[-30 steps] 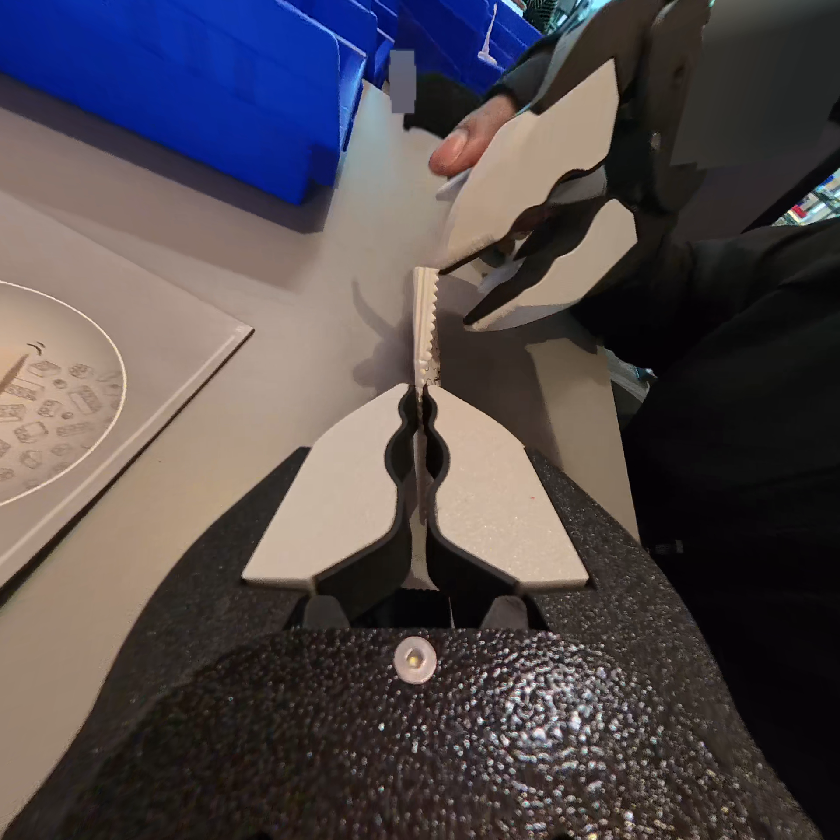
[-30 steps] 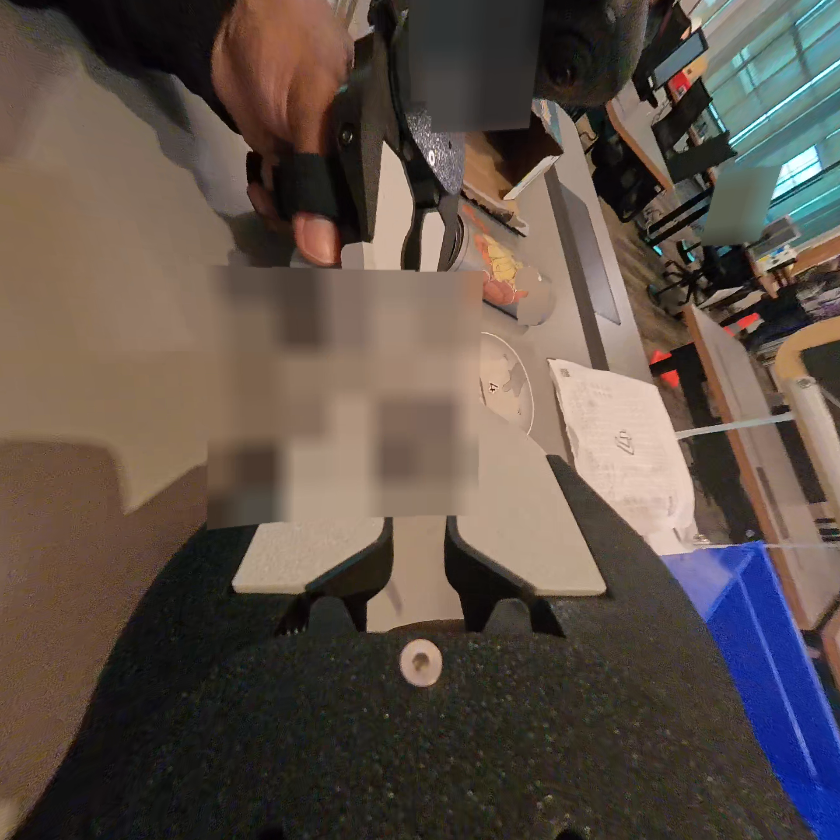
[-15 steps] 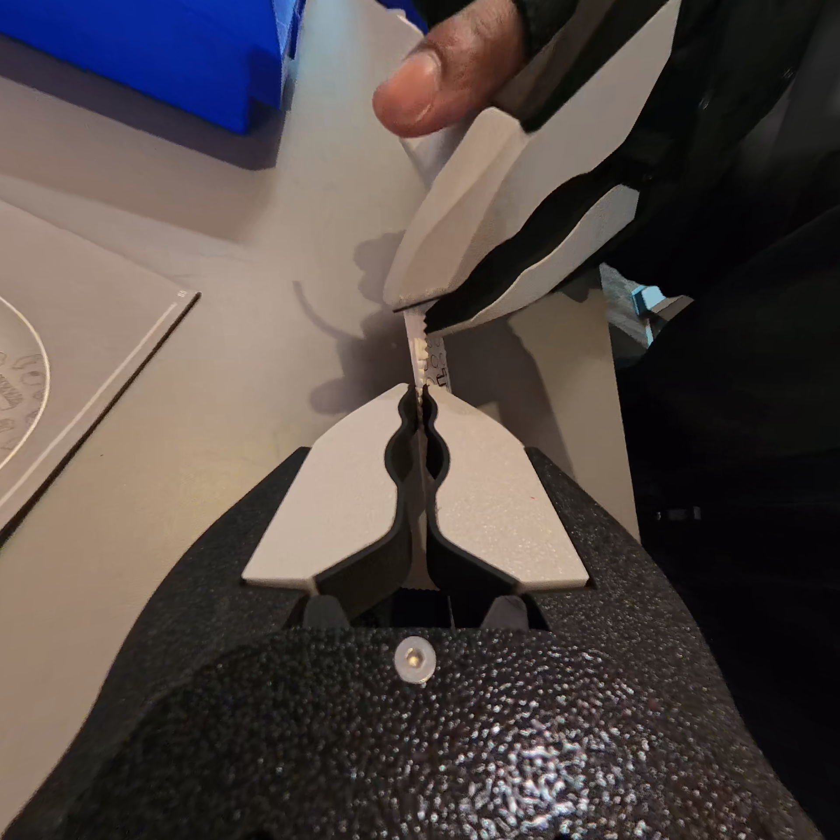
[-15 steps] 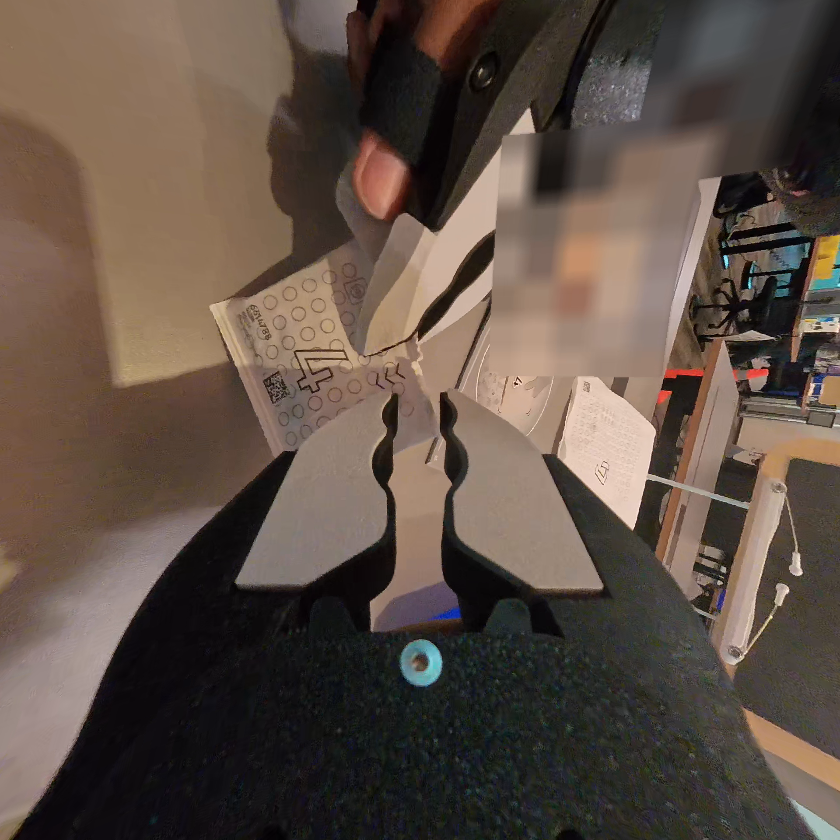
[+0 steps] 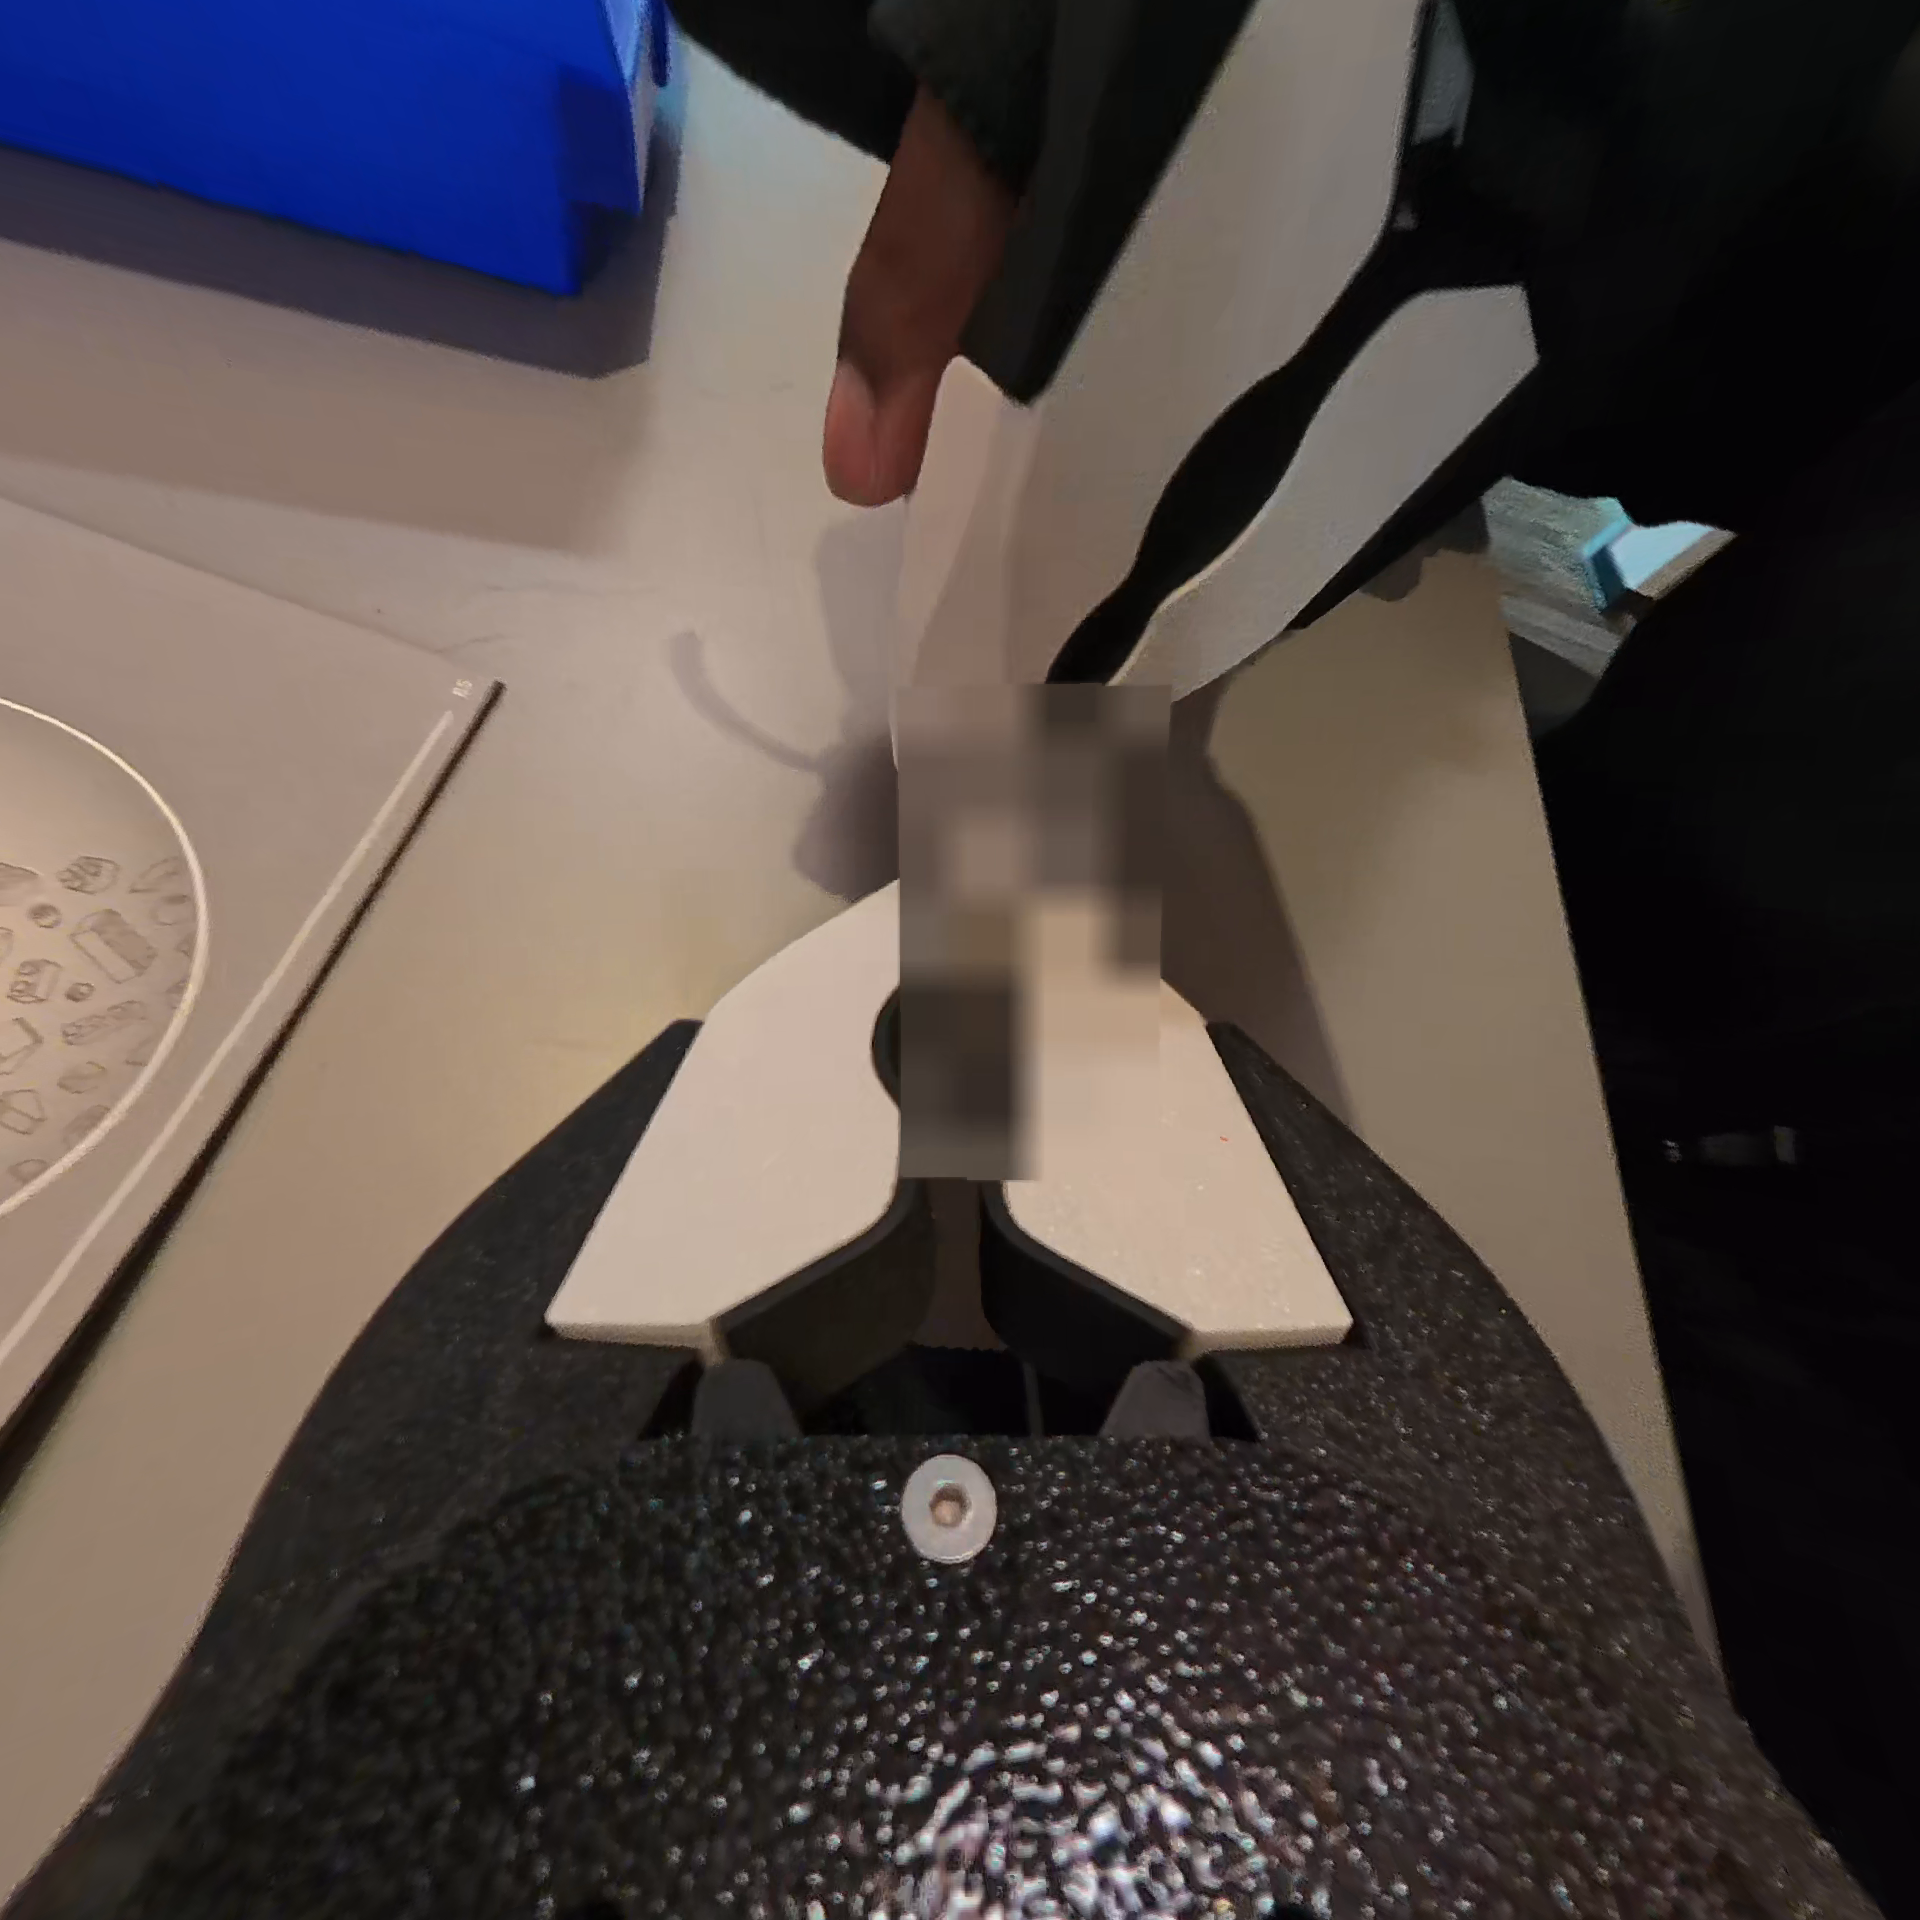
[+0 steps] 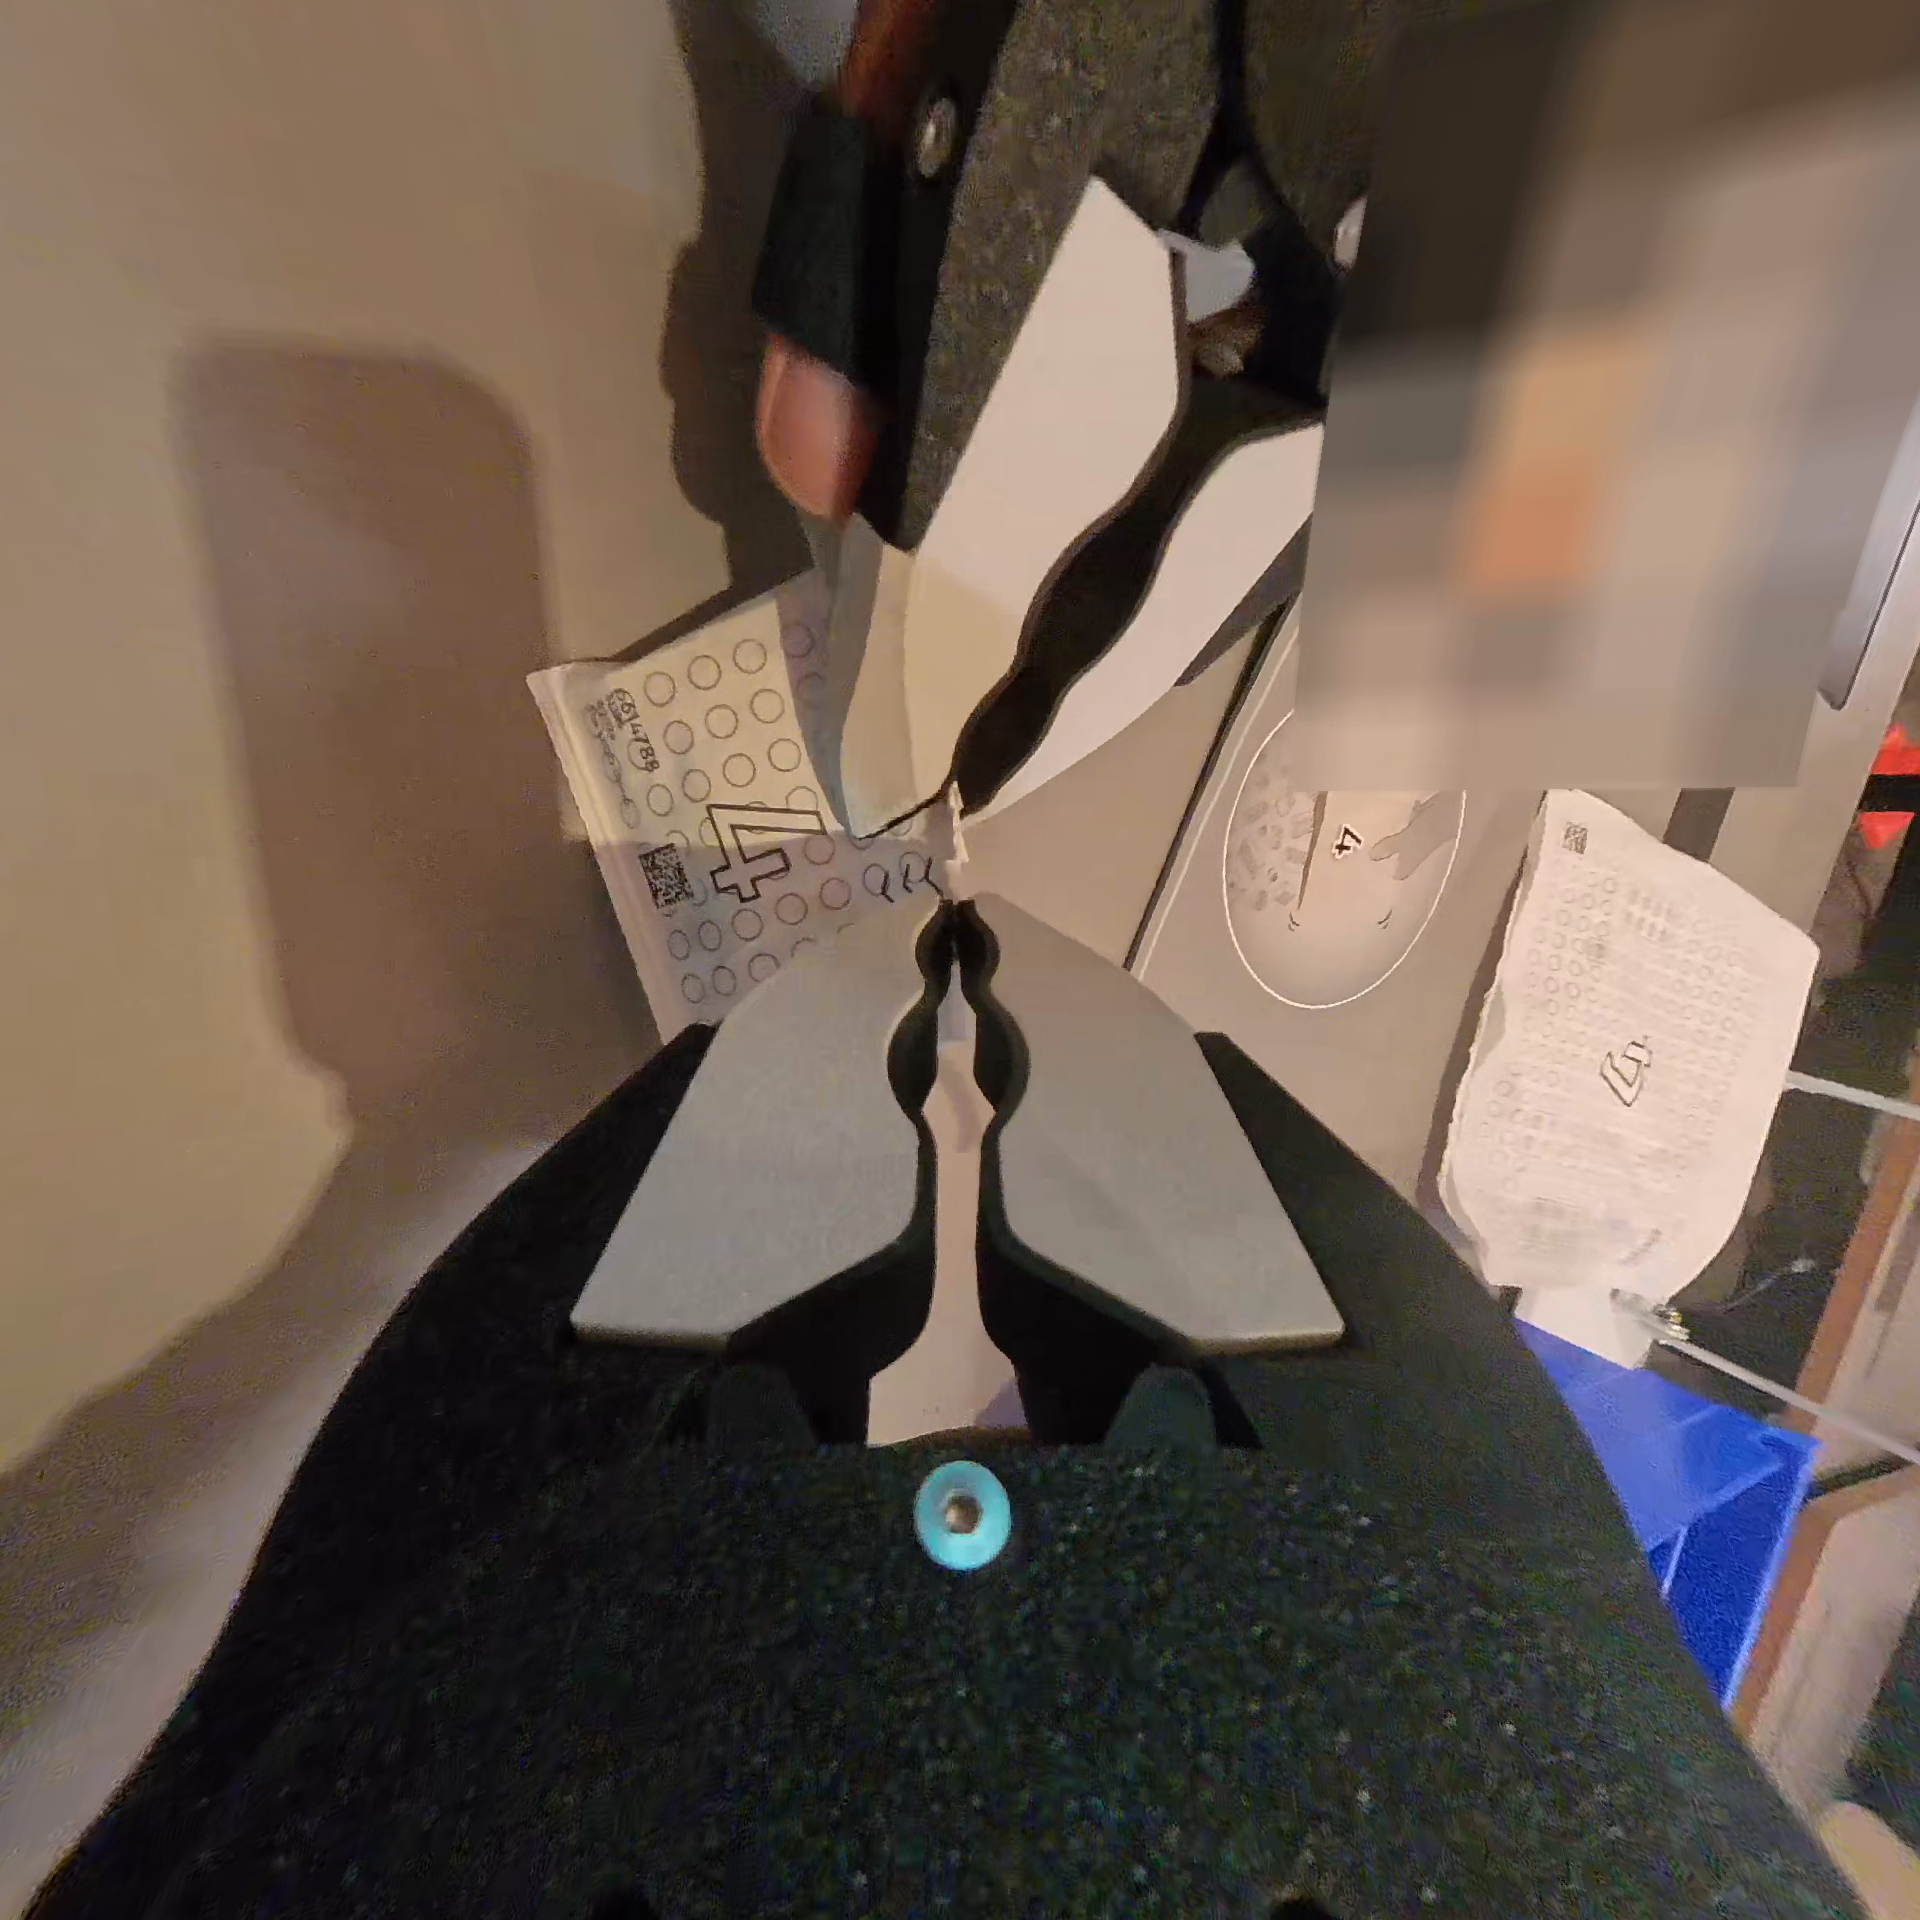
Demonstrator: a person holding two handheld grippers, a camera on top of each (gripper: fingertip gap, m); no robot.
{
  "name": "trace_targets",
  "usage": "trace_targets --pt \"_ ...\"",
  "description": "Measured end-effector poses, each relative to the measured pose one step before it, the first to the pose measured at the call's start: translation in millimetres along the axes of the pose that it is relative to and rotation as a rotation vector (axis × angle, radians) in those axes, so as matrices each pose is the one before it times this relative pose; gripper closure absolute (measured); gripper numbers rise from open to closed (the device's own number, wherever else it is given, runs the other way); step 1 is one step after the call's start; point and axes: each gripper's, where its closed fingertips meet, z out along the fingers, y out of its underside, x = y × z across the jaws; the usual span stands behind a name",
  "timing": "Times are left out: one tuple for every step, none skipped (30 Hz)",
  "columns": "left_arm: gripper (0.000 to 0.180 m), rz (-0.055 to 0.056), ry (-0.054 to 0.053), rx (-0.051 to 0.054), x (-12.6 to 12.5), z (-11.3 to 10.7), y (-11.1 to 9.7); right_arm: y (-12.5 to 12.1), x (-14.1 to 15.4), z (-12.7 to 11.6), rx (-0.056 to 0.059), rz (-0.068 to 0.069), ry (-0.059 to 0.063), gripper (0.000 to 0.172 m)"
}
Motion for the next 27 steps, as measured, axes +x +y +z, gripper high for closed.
trace_targets --pt "0.174 0.0206 -0.0221 0.0169 -2.35 -0.35 -2.56 2.36 0.3 0.61 -0.001 0.026 -0.0048 0.171" --pt "0.173 0.0185 -0.0231 0.014 -2.32 -0.69 -2.4 1.33 -0.51 0.43 0.004 0.0234 -0.009 0.171" --pt "0.172 0.0181 -0.0178 0.0099 -1.63 -0.79 -2.16 0.63 -0.86 0.34 0.0072 0.02 -0.0099 0.172" --pt "0.171 0.0205 -0.0128 0.0062 -0.95 -0.83 -1.7 0.29 -0.49 0.14 0.0071 0.0168 -0.0062 0.172" --pt "0.172 0.0221 -0.0109 0.0029 -0.52 -0.5 -1.02 -0.01 0.19 -0.19 0.0056 0.0136 -0.0019 0.171" --pt "0.173 0.0203 -0.0102 0.0011 -0.65 -0.3 -0.52 -0.2 0.77 -0.35 0.0045 0.0104 0.0022 0.171" --pt "0.176 0.0163 -0.0072 0.0027 -0.34 -0.08 -0.77 -0.24 0.4 -0.51 0.0038 0.0053 0.0013 0.172" --pt "0.176 0.0126 -0.0023 0.006 0.23 0.22 -0.95 -0.41 -0.13 -0.31 0.0042 -0.0002 0.0 0.172" --pt "0.177 0.0099 -0.0021 0.0034 0.23 0.44 -0.43 -0.28 -0.21 -0.25 0.0024 -0.0008 0.0006 0.172" --pt "0.177 0.0078 -0.0036 0.0016 -0.26 0.38 -0.05 0.1 -0.12 -0.05 -0.0012 0.0011 0.0015 0.172" --pt "0.177 0.0073 -0.0017 0.0018 -0.13 0.3 0.06 0.05 -0.16 0.02 -0.0012 -0.0003 0.0016 0.172" --pt "0.177 0.0061 0.0011 0.0013 -0.04 0.06 0.22 -0.28 -0.26 0.12 0.0011 -0.0038 0.0021 0.171" --pt "0.178 0.0014 0.006 0.0001 0.48 -0.27 0.25 -0.46 -0.13 0.01 0.0036 -0.0053 0.0038 0.171" --pt "0.179 -0.004 0.0075 0.0 0.35 -0.44 0.06 -0.6 -0.03 0.14 0.0049 -0.0043 0.0061 0.171" --pt "0.179 -0.0064 0.0079 0.0012 0.29 -0.41 0.02 -0.61 0.04 0.18 0.0054 -0.0018 0.0055 0.17" --pt "0.179 -0.0073 0.0085 0.0005 0.49 -0.35 0.04 -0.57 -0.47 0.28 0.0043 -0.0001 0.0005 0.17" --pt "0.179 -0.0051 0.0098 -0.0014 1.0 -0.04 0.29 -0.76 -1.17 0.43 0.0039 -0.0014 -0.0048 0.169" --pt "0.18 0.0001 0.0087 0.0003 1.27 0.21 -0.02 -0.98 -1.3 0.41 0.0049 -0.0033 -0.0046 0.168" --pt "0.18 0.0031 0.0027 0.0023 0.95 0.21 -0.57 -1.05 -1.45 0.6 0.0033 -0.0032 -0.0046 0.167" --pt "0.18 0.0018 0.0026 0.0011 0.82 0.38 -0.47 -0.45 -1.39 0.88 -0.0005 -0.0037 -0.0041 0.167" --pt "0.18 -0.0003 0.0004 -0.002 0.48 0.44 0.09 0.27 -0.63 0.64 -0.0051 -0.0054 0.0003 0.168" --pt "0.18 -0.0059 -0.0034 -0.0021 -0.56 0.49 0.64 0.38 0.13 0.26 -0.007 -0.0054 0.0051 0.168" --pt "0.18 -0.0152 0.0019 0.005 -0.44 0.01 -0.22 0.02 0.57 -0.04 -0.0043 -0.005 0.0069 0.169" --pt "0.18 -0.0176 0.0094 0.0072 0.25 -0.3 -0.36 -0.47 0.84 -0.48 0.0005 -0.0054 0.0084 0.169" --pt "0.18 -0.0204 0.0093 0.0116 -0.2 -0.93 -1.02 -0.74 1.63 -0.7 0.0037 -0.0048 0.0147 0.17" --pt "0.179 -0.0274 0.0085 0.0165 -0.8 -1.4 -1.75 -0.91 2.5 -0.94 0.0062 -0.0044 0.0208 0.17" --pt "0.18 -0.0284 0.0122 0.0184 -0.3 -1.39 -2.02 -0.96 2.29 -1.1 0.0088 -0.0074 0.0214 0.17"
